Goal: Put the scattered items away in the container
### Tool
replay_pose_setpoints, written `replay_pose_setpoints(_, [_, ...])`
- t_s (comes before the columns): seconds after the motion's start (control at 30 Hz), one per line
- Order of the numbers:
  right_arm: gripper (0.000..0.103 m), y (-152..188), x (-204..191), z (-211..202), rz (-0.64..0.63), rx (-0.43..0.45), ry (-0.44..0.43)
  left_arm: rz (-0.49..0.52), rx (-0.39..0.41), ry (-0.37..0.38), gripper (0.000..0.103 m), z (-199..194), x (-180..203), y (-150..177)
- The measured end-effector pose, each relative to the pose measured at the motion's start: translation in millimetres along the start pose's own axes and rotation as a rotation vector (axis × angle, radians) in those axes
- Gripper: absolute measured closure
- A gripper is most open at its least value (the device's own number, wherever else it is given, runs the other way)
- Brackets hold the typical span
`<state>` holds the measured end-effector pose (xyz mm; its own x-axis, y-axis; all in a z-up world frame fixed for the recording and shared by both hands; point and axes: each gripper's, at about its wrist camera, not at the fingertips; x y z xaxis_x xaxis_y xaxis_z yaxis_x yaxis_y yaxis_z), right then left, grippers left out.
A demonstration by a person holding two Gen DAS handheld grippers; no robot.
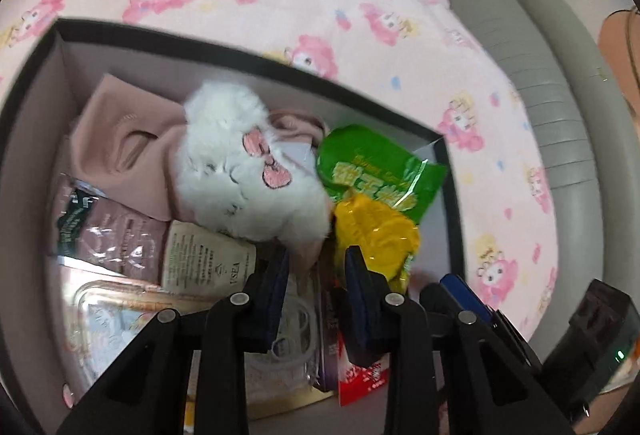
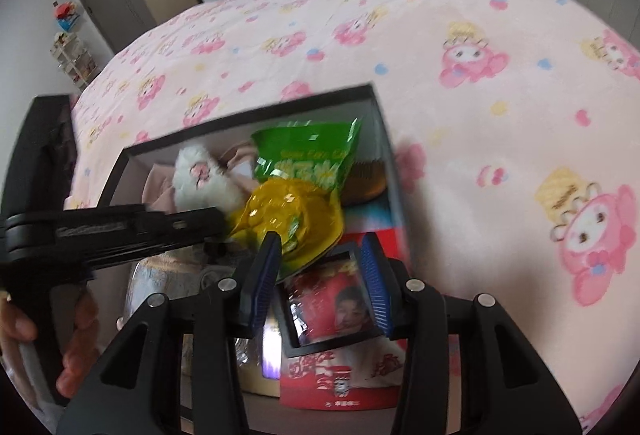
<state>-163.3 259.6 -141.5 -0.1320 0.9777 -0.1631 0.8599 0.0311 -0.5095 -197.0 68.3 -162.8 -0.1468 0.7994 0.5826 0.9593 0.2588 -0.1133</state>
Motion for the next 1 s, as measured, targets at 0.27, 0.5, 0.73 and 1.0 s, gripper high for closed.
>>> replay_pose_setpoints(0.27, [0.064, -2, 2, 9, 0.008, -0.008, 0.037, 0.042, -0.092, 0.025, 0.079, 28, 26, 8])
replay_pose_setpoints(0.5, [0.062, -2, -1, 12, -0.009, -0.022, 0.044, 0.117, -0.119, -0.035, 0.079, 29, 32, 6])
replay_pose_setpoints(0.73, [0.059, -1, -3, 10, -0.015, -0.013, 0.061, 0.149, -0.024, -0.067, 0.077, 14, 39, -2])
replay_pose_setpoints(1.0, [0.012, -17, -37, -48, -0.037, 0.125, 0.126, 0.280, 0.344, -0.270, 0.027, -102, 52, 7])
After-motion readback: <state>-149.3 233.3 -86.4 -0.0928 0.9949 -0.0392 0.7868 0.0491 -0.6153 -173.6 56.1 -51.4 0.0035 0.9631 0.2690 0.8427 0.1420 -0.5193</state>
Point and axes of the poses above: each gripper's, at about its wrist camera, not at the fingertips, and z roughly the way its jaws point, x to its right, y to its underside, and after that the axes turned 6 degrees about -z, right-handed
